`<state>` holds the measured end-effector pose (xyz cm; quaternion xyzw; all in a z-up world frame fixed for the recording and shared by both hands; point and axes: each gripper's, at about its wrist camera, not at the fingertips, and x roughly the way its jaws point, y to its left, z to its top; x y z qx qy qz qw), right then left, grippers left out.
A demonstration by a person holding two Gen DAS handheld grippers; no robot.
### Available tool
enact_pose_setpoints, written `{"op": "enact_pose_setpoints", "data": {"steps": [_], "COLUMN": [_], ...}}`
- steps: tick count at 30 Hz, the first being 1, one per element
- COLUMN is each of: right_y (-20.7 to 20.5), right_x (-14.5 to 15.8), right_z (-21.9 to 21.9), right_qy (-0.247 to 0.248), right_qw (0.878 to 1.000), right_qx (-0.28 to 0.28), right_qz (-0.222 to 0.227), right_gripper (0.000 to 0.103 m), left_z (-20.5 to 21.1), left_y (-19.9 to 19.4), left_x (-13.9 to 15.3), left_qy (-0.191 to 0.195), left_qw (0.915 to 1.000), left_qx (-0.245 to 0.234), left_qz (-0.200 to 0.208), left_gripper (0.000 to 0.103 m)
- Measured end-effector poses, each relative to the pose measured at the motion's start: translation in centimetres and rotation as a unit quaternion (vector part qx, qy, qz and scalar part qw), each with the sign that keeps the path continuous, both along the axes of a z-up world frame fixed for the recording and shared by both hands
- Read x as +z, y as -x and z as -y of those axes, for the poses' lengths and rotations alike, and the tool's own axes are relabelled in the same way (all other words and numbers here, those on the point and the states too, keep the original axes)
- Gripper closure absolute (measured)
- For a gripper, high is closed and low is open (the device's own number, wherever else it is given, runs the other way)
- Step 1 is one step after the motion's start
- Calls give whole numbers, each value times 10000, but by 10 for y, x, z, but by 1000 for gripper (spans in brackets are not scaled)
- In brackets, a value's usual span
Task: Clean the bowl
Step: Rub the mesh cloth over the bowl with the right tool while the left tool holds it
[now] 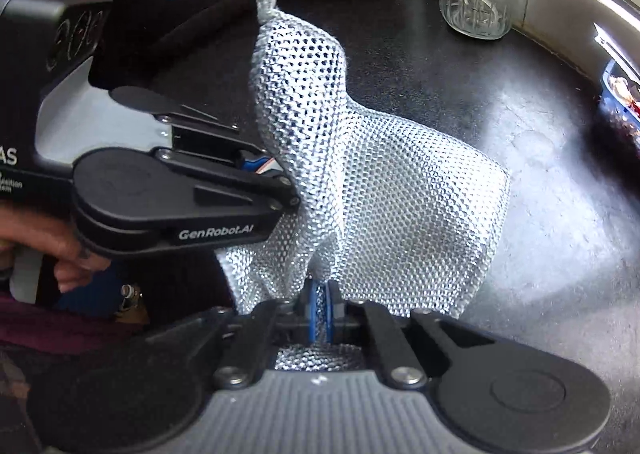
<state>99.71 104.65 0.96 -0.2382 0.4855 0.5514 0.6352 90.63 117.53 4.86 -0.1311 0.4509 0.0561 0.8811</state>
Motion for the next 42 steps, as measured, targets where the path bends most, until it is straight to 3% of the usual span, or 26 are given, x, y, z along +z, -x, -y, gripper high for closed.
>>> {"op": "enact_pose_setpoints", "data": {"steps": [14,26,42], "right_y": [7,26,38], "right_x": [3,10,13], "right_z": [-4,10,1], "right_qy": [61,286,85], "right_qw": [9919,9945,9923], "right_qx": [-179,368,751], "right_qz": [1259,943,979], "right_gripper": [99,99,99], "left_z": [4,10,1], "left_y": [4,1,4], "left_x": [-2,1,-4], "left_qy": [-109,-311,-71], "left_qw": [9999,9964,9976], "left_qx": [-38,-794,-689], "left_qz": [56,-16,-56], "left_gripper": [95,95,94]}}
